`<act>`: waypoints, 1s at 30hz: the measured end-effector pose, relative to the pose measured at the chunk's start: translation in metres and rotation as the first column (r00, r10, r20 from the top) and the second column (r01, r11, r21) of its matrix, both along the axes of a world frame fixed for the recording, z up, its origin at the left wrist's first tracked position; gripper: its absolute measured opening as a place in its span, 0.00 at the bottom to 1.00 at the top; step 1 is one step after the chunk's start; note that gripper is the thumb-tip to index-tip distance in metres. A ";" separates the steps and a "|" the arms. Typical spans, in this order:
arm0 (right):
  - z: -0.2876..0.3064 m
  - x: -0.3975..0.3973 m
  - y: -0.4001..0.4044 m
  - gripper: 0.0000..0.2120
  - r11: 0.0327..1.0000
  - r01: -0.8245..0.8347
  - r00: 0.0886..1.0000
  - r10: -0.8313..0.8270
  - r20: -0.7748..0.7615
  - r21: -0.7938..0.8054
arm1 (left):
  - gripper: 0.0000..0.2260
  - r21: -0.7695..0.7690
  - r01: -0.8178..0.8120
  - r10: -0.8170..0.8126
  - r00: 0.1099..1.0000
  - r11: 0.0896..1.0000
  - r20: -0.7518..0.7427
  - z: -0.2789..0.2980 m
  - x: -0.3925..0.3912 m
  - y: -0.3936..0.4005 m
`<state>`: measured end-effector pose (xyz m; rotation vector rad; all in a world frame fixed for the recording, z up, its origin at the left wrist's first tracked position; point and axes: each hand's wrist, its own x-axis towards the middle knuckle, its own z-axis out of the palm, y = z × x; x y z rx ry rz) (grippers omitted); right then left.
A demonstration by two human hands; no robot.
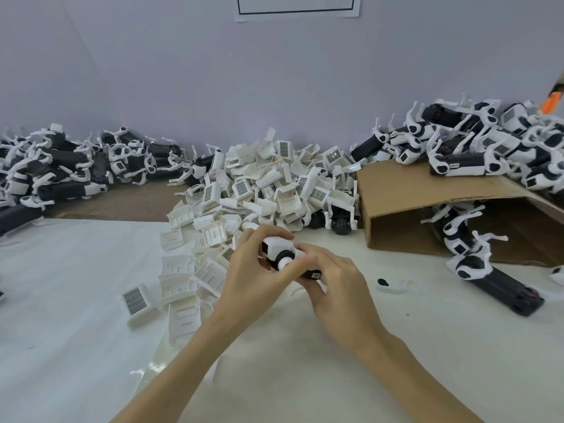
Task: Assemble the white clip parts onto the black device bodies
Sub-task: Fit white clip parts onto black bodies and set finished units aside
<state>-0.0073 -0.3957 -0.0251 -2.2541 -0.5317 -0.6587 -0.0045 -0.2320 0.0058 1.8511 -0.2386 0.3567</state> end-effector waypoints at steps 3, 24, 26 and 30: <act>0.000 0.004 -0.012 0.23 0.960 -0.146 0.967 0.189 -0.171 0.237 | 0.22 -0.061 0.151 -0.153 0.988 0.987 -0.032 0.006 -0.006 0.001; 0.010 0.010 -0.023 0.26 0.805 -0.103 0.741 0.454 -0.495 0.585 | 0.18 -0.370 0.146 -0.224 0.958 0.917 -0.178 0.007 0.005 0.018; 0.012 0.009 -0.023 0.23 0.841 -0.082 0.750 0.406 -0.523 0.535 | 0.15 -0.350 0.141 -0.216 0.959 0.926 -0.185 0.005 0.006 0.019; 0.025 0.017 -0.033 0.24 0.890 -0.012 0.757 0.307 -0.578 0.457 | 0.23 -0.343 0.098 -0.184 0.956 0.934 -0.227 0.003 0.010 0.018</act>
